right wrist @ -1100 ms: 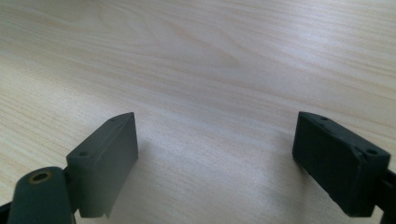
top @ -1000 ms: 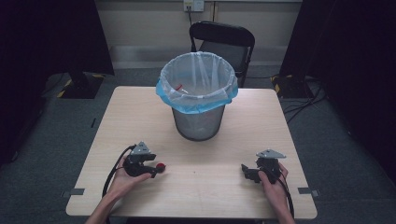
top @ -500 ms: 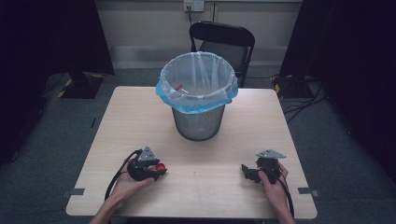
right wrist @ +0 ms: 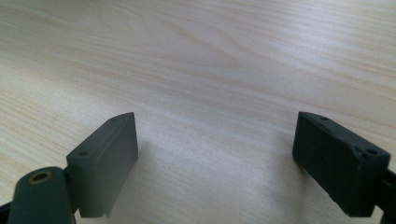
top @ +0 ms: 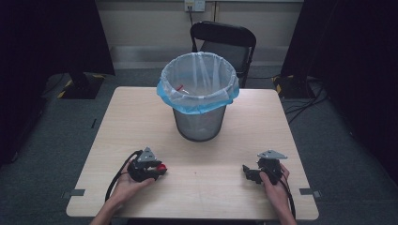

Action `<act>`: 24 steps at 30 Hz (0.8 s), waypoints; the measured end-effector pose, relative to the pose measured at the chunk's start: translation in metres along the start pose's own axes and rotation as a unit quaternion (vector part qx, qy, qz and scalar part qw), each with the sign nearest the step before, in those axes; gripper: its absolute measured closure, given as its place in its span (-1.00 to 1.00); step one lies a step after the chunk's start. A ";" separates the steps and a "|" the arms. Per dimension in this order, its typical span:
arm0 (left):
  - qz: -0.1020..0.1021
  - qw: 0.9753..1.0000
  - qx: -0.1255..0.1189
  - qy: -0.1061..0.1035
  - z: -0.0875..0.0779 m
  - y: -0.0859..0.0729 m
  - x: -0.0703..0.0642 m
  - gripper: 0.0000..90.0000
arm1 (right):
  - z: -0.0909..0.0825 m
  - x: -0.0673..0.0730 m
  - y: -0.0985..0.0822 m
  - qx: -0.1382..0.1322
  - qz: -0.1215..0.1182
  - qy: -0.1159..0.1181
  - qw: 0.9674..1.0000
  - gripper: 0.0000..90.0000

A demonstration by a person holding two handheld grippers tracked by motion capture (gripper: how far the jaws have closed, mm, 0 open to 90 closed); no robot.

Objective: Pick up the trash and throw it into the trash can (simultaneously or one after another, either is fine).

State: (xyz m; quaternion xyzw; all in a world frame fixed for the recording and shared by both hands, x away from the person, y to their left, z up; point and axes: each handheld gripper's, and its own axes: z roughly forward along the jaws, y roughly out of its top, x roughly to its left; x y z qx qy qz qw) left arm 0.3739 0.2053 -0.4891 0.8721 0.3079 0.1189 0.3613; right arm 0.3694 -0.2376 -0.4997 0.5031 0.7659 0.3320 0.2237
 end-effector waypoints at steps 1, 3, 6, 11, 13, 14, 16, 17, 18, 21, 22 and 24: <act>-0.005 1.000 -0.002 0.000 0.000 0.000 0.000 0.31 | 0.000 0.000 0.000 0.000 0.000 0.000 1.000 -0.70; -0.012 1.000 -0.003 -0.006 0.000 0.000 0.002 0.32 | 0.000 0.000 0.000 0.000 0.000 0.000 1.000 -0.70; -0.024 1.000 -0.005 -0.012 -0.001 -0.001 0.004 0.32 | 0.000 0.000 0.000 0.000 0.000 0.000 1.000 -0.70; -0.031 0.999 -0.008 -0.009 -0.002 -0.001 0.007 0.32 | 0.000 0.000 0.000 0.000 0.000 0.000 1.000 -0.70; -0.035 0.999 -0.013 -0.012 -0.005 -0.001 0.009 0.32 | 0.000 0.000 0.000 0.000 0.000 0.000 1.000 -0.70; -0.041 0.999 -0.017 -0.015 -0.005 -0.001 0.009 0.32 | 0.000 0.000 0.000 0.000 0.000 0.000 1.000 -0.70; -0.040 0.999 -0.020 -0.012 -0.007 -0.002 0.011 0.32 | 0.000 0.000 0.000 0.000 0.000 0.000 1.000 -0.70; -0.044 0.999 -0.021 -0.013 -0.008 -0.002 0.011 0.32 | 0.000 0.000 0.000 0.000 0.000 0.000 1.000 -0.70; -0.046 0.998 -0.025 -0.015 -0.008 -0.001 0.011 0.32 | 0.000 0.000 0.000 0.000 0.000 0.000 1.000 -0.70; -0.052 0.998 -0.033 -0.016 -0.012 0.000 0.013 0.32 | 0.000 0.000 0.000 0.000 0.000 0.000 1.000 -0.70; -0.051 0.998 -0.036 -0.017 -0.013 0.000 0.014 0.32 | 0.000 0.000 0.000 0.000 0.000 0.000 1.000 -0.70; -0.057 0.997 -0.044 -0.019 -0.015 0.001 0.015 0.32 | 0.000 0.000 0.000 0.000 0.000 0.000 1.000 -0.70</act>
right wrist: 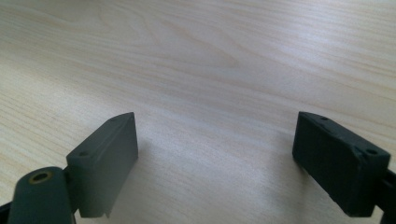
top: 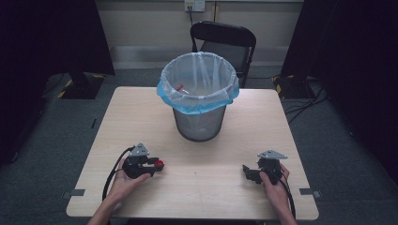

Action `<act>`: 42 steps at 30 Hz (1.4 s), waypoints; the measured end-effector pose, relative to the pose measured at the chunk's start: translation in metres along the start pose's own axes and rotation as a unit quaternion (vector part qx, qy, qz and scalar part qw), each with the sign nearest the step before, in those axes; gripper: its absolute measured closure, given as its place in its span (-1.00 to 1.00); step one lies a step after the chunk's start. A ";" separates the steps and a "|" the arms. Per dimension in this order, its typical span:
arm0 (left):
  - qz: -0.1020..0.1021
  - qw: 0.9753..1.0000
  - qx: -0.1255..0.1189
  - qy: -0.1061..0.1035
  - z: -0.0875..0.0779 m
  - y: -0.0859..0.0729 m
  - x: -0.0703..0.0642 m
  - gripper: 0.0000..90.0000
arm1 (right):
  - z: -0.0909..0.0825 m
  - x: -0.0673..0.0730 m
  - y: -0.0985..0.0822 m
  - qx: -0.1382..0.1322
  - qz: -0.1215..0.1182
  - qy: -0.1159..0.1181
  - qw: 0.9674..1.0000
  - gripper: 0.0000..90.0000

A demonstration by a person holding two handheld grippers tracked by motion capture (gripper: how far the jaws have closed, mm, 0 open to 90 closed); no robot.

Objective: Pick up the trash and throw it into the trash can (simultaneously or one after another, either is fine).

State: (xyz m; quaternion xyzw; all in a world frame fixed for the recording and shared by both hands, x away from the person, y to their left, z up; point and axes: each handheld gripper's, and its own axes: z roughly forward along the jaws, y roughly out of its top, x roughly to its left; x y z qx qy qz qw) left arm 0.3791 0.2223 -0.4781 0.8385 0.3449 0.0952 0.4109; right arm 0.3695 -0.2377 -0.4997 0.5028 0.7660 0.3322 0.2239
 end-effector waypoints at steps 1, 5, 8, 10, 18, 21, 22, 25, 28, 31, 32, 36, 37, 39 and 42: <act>-0.001 1.000 -0.004 -0.003 -0.001 0.001 0.001 0.32 | 0.000 0.000 0.000 0.000 0.000 0.000 1.000 -0.70; -0.008 1.000 -0.018 -0.005 -0.005 0.003 0.001 0.32 | 0.000 0.000 0.000 0.000 0.000 0.000 1.000 -0.70; -0.009 1.000 -0.023 -0.006 -0.007 0.004 0.001 0.32 | 0.000 0.000 0.000 0.000 0.000 0.000 1.000 -0.70; -0.012 1.000 -0.027 -0.007 -0.008 0.005 0.002 0.32 | 0.000 0.000 0.000 0.000 0.000 0.000 1.000 -0.70; -0.009 0.999 -0.038 -0.002 -0.016 0.011 0.005 0.32 | 0.000 0.000 0.000 0.000 0.000 0.000 1.000 -0.70; -0.012 0.999 -0.052 -0.002 -0.021 0.014 0.007 0.32 | 0.000 0.000 0.000 0.000 0.000 0.000 1.000 -0.70; -0.013 0.998 -0.054 0.002 -0.023 0.015 0.007 0.32 | 0.000 0.000 0.000 0.000 0.000 0.000 1.000 -0.70; -0.021 0.997 -0.068 0.001 -0.026 0.018 0.009 0.32 | 0.000 0.000 0.000 0.000 0.000 0.000 1.000 -0.70; -0.021 0.997 -0.076 -0.001 -0.029 0.022 0.009 0.32 | 0.000 0.000 0.000 0.000 0.000 0.000 1.000 -0.70; -0.025 0.996 -0.087 -0.004 -0.034 0.024 0.009 0.32 | 0.000 0.000 0.000 0.000 0.000 0.000 1.000 -0.70; -0.025 0.996 -0.089 -0.001 -0.035 0.025 0.009 0.32 | 0.000 0.000 0.000 0.000 0.000 0.000 1.000 -0.70; -0.023 0.995 -0.096 0.002 -0.040 0.029 0.010 0.32 | 0.000 0.000 0.000 0.000 0.000 0.000 1.000 -0.70; -0.023 0.995 -0.099 0.001 -0.042 0.030 0.009 0.32 | 0.000 0.000 0.000 0.000 0.000 0.000 1.000 -0.70; -0.019 0.995 -0.102 0.003 -0.044 0.033 0.008 0.32 | 0.000 0.000 0.000 0.000 0.000 0.000 1.000 -0.70; -0.019 0.994 -0.107 0.003 -0.047 0.035 0.009 0.32 | 0.000 0.000 0.000 0.000 0.000 0.000 1.000 -0.70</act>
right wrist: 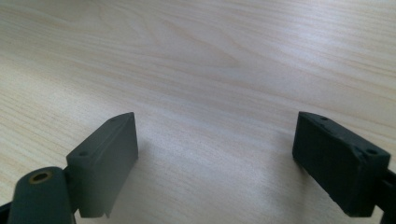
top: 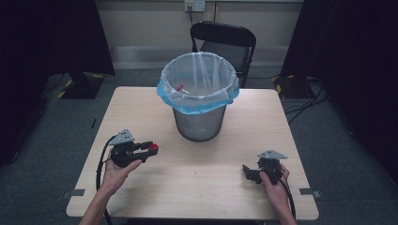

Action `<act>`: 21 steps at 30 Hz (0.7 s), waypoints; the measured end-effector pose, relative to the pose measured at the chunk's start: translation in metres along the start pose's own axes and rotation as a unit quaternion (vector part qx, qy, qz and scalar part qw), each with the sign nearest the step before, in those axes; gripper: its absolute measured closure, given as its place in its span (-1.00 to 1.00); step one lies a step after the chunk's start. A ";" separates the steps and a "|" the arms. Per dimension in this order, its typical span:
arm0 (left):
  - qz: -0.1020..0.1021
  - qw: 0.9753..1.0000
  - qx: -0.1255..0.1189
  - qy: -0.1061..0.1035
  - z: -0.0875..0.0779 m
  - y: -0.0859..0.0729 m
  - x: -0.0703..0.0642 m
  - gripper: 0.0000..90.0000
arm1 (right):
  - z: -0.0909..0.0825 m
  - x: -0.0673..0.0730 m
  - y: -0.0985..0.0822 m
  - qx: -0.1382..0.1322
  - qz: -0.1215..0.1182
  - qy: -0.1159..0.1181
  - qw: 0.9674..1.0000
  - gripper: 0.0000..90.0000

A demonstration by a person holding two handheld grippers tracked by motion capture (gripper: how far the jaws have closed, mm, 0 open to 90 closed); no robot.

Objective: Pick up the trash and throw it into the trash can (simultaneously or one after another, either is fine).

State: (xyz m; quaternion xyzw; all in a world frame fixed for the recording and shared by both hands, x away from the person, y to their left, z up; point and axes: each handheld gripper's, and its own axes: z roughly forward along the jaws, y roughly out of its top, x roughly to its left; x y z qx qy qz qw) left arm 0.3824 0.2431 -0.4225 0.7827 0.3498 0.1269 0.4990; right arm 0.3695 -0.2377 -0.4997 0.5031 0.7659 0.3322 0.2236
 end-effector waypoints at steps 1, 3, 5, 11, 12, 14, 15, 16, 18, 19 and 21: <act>-0.001 1.000 -0.002 0.000 -0.001 0.001 0.000 0.32 | 0.000 0.000 0.000 0.000 0.000 0.000 1.000 -0.70; -0.004 1.000 -0.008 -0.001 -0.002 0.003 0.000 0.32 | 0.000 0.000 0.000 0.000 0.000 0.000 1.000 -0.70; -0.001 1.000 -0.011 -0.001 -0.003 0.007 0.000 0.32 | 0.000 0.000 0.000 0.000 0.000 0.000 1.000 -0.70; 0.005 0.999 -0.031 -0.006 -0.006 0.022 -0.003 0.32 | 0.000 0.000 0.000 0.000 0.000 0.000 1.000 -0.70; 0.003 0.999 -0.035 -0.008 -0.006 0.025 -0.004 0.32 | 0.000 0.000 0.000 0.000 0.000 0.000 1.000 -0.70; 0.006 0.999 -0.040 -0.010 -0.007 0.030 -0.005 0.32 | 0.000 0.000 0.000 0.000 0.000 0.000 1.000 -0.70; 0.009 0.999 -0.044 -0.011 -0.008 0.032 -0.005 0.32 | 0.000 0.000 0.000 0.000 0.000 0.000 1.000 -0.70; 0.007 0.999 -0.049 -0.013 -0.008 0.034 -0.006 0.32 | 0.000 0.000 0.000 0.000 0.000 0.000 1.000 -0.70; 0.008 0.999 -0.052 -0.014 -0.008 0.037 -0.007 0.32 | 0.000 0.000 0.000 0.000 0.000 0.000 1.000 -0.70; 0.007 0.998 -0.055 -0.015 -0.008 0.039 -0.008 0.32 | 0.000 0.000 0.000 0.000 0.000 0.000 1.000 -0.70; 0.008 0.998 -0.059 -0.017 -0.009 0.041 -0.008 0.32 | 0.000 0.000 0.000 0.000 0.000 0.000 1.000 -0.70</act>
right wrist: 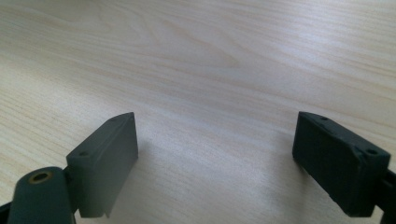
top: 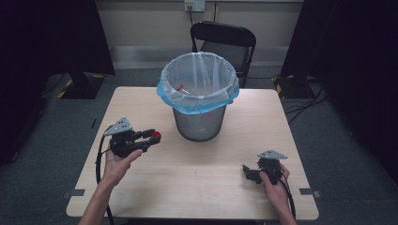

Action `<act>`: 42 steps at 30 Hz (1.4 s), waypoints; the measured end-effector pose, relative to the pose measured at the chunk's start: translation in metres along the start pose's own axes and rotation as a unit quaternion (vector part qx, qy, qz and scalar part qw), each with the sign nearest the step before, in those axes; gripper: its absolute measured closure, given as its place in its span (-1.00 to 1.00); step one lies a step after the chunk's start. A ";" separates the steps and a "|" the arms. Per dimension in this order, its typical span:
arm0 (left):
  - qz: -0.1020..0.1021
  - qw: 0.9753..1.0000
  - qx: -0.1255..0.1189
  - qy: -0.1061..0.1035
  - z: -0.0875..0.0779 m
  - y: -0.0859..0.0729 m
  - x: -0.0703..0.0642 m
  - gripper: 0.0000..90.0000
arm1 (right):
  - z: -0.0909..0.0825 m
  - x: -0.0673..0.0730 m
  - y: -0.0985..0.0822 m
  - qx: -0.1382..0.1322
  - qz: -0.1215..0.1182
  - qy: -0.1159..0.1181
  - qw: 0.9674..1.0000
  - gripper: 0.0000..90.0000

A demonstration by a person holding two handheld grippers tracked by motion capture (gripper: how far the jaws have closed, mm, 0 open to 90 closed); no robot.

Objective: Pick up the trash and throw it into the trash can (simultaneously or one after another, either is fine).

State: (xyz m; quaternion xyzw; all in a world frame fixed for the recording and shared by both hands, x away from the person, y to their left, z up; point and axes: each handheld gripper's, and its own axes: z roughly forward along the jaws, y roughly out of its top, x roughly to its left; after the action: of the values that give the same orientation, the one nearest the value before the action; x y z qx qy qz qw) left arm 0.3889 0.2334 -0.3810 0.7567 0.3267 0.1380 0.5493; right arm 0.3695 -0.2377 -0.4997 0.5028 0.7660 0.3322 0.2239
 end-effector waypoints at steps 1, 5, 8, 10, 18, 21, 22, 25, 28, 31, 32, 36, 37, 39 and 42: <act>0.002 1.000 -0.002 -0.001 0.000 0.001 0.000 0.32 | 0.000 0.000 0.000 0.000 0.000 0.000 1.000 -0.70; 0.001 1.000 -0.013 -0.002 -0.004 0.008 0.001 0.32 | 0.000 0.000 0.000 0.000 0.000 0.000 1.000 -0.70; 0.007 1.000 -0.019 0.001 -0.008 0.013 0.001 0.32 | 0.000 0.000 0.000 0.000 0.000 0.000 1.000 -0.70; 0.006 1.000 -0.029 0.000 -0.012 0.016 0.001 0.32 | 0.000 0.000 0.000 0.000 0.000 0.000 1.000 -0.70; 0.008 0.999 -0.046 -0.003 -0.019 0.028 0.001 0.32 | 0.000 0.000 0.000 0.000 0.000 0.000 1.000 -0.70; 0.010 0.998 -0.056 -0.002 -0.022 0.032 0.001 0.32 | 0.000 0.000 0.000 0.000 0.000 0.000 1.000 -0.70; 0.010 0.998 -0.056 0.000 -0.023 0.033 0.001 0.32 | 0.000 0.000 0.000 0.000 0.000 0.000 1.000 -0.70; 0.015 0.998 -0.059 -0.001 -0.025 0.038 0.001 0.32 | 0.000 0.000 0.000 0.000 0.000 0.000 1.000 -0.70; 0.012 0.998 -0.069 -0.001 -0.027 0.043 0.002 0.32 | 0.000 0.000 0.000 0.000 0.000 0.000 1.000 -0.70; 0.013 0.997 -0.079 0.000 -0.030 0.049 0.003 0.32 | 0.000 0.000 0.000 0.000 0.000 0.000 1.000 -0.70; 0.014 0.996 -0.084 -0.002 -0.031 0.051 0.002 0.32 | 0.000 0.000 0.000 0.000 0.000 0.000 1.000 -0.70; 0.018 0.996 -0.090 0.003 -0.033 0.057 0.001 0.32 | 0.000 0.000 0.000 0.000 0.000 0.000 1.000 -0.70; 0.020 0.996 -0.092 0.003 -0.034 0.060 0.001 0.32 | 0.000 0.000 0.000 0.000 0.000 0.000 1.000 -0.70; 0.022 0.995 -0.098 0.001 -0.035 0.065 0.001 0.32 | 0.000 0.000 0.000 0.000 0.000 0.000 1.000 -0.70; 0.025 0.994 -0.105 -0.001 -0.034 0.072 -0.001 0.32 | 0.000 0.000 0.000 0.000 0.000 0.000 1.000 -0.70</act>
State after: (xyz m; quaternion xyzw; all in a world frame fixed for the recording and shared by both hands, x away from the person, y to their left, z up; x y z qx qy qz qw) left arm 0.3930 0.2447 -0.3020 0.7026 0.2907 0.1851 0.6226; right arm 0.3695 -0.2377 -0.4997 0.5031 0.7659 0.3321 0.2236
